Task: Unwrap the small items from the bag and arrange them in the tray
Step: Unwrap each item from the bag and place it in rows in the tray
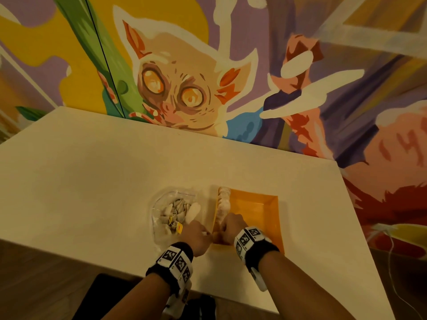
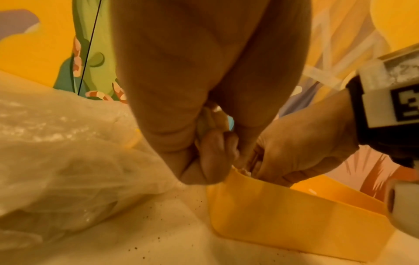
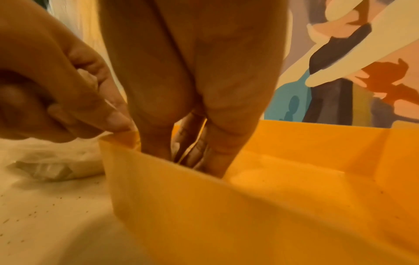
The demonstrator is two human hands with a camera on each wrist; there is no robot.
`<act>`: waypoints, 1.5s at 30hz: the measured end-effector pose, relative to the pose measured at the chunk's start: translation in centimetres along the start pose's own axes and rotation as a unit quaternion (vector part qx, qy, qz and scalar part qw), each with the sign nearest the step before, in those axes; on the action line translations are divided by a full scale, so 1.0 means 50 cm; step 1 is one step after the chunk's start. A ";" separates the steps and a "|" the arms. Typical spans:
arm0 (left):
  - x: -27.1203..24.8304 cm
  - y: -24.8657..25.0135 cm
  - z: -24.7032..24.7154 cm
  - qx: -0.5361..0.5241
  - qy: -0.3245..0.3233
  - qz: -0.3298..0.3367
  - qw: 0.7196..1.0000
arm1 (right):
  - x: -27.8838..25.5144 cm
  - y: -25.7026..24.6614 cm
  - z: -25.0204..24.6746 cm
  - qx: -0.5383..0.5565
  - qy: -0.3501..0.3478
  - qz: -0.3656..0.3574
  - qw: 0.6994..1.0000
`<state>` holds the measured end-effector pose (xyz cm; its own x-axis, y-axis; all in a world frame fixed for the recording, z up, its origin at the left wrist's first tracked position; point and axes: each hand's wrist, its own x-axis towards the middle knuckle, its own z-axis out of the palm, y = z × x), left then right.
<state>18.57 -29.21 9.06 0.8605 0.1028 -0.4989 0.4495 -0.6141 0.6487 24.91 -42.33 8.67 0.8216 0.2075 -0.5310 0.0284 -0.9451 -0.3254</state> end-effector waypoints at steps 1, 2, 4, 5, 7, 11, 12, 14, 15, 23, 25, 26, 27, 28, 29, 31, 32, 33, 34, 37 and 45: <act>-0.001 0.000 0.001 0.004 0.002 -0.003 1.000 | 0.005 -0.001 0.007 -0.003 0.001 0.007 1.000; 0.000 0.000 0.003 0.006 0.002 -0.005 1.000 | 0.011 -0.001 0.013 -0.002 0.002 0.015 1.000; -0.001 0.002 0.004 0.010 0.005 -0.003 1.000 | 0.018 -0.003 0.022 0.012 0.011 0.029 0.999; -0.001 0.002 0.004 0.012 0.006 -0.002 1.000 | 0.018 -0.005 0.024 0.009 0.021 0.028 0.999; -0.002 0.000 0.004 0.008 0.012 0.004 1.000 | 0.015 -0.006 0.023 0.003 0.031 0.020 0.999; -0.007 -0.001 -0.005 -0.054 -0.002 0.022 0.998 | 0.008 0.006 0.016 0.035 0.036 0.014 0.999; -0.010 -0.001 -0.011 -0.074 -0.005 0.025 0.997 | 0.004 0.009 0.011 0.041 0.042 0.011 0.998; -0.016 0.000 -0.024 -0.111 -0.022 0.031 0.993 | -0.007 0.016 -0.001 0.060 0.051 0.001 0.997; -0.020 0.001 -0.031 -0.126 -0.035 0.033 0.991 | -0.013 0.018 -0.008 0.073 0.057 -0.003 0.996; -0.050 0.000 -0.083 -0.168 -0.094 0.116 0.974 | -0.081 -0.011 -0.054 0.313 0.041 -0.196 0.928; -0.058 0.007 -0.092 -0.175 -0.103 0.136 0.970 | -0.099 -0.025 -0.052 0.320 0.007 -0.220 0.922; -0.061 0.010 -0.095 -0.178 -0.109 0.139 0.968 | -0.105 -0.029 -0.048 0.311 0.003 -0.229 0.922; -0.064 0.012 -0.098 -0.180 -0.114 0.138 0.967 | -0.104 -0.031 -0.044 0.301 0.010 -0.234 0.924; -0.066 0.012 -0.099 -0.186 -0.115 0.131 0.967 | -0.105 -0.033 -0.040 0.299 0.022 -0.239 0.924; -0.069 0.010 -0.101 -0.195 -0.113 0.123 0.967 | -0.102 -0.031 -0.036 0.304 0.035 -0.239 0.922; -0.072 0.002 -0.102 -0.233 -0.087 0.109 0.962 | -0.097 -0.029 -0.032 0.329 0.057 -0.219 0.917; -0.073 -0.002 -0.103 -0.256 -0.062 0.105 0.959 | -0.095 -0.026 -0.030 0.347 0.065 -0.207 0.913; -0.072 -0.006 -0.104 -0.276 -0.033 0.101 0.955 | -0.093 -0.023 -0.028 0.365 0.071 -0.194 0.908; -0.071 -0.010 -0.105 -0.293 -0.002 0.098 0.951 | -0.093 -0.021 -0.027 0.381 0.077 -0.181 0.903; -0.072 -0.011 -0.111 -0.325 0.053 0.098 0.939 | -0.096 -0.018 -0.026 0.431 0.079 -0.157 0.885; -0.076 0.014 -0.123 -0.265 0.121 0.161 0.943 | -0.110 -0.017 -0.027 0.494 0.050 -0.136 0.858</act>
<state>17.08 -25.22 14.96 0.9733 0.1935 -0.1232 0.1576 -0.1741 0.9720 21.11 -43.01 12.91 0.9070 0.3172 -0.2769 -0.2289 -0.1807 -0.9565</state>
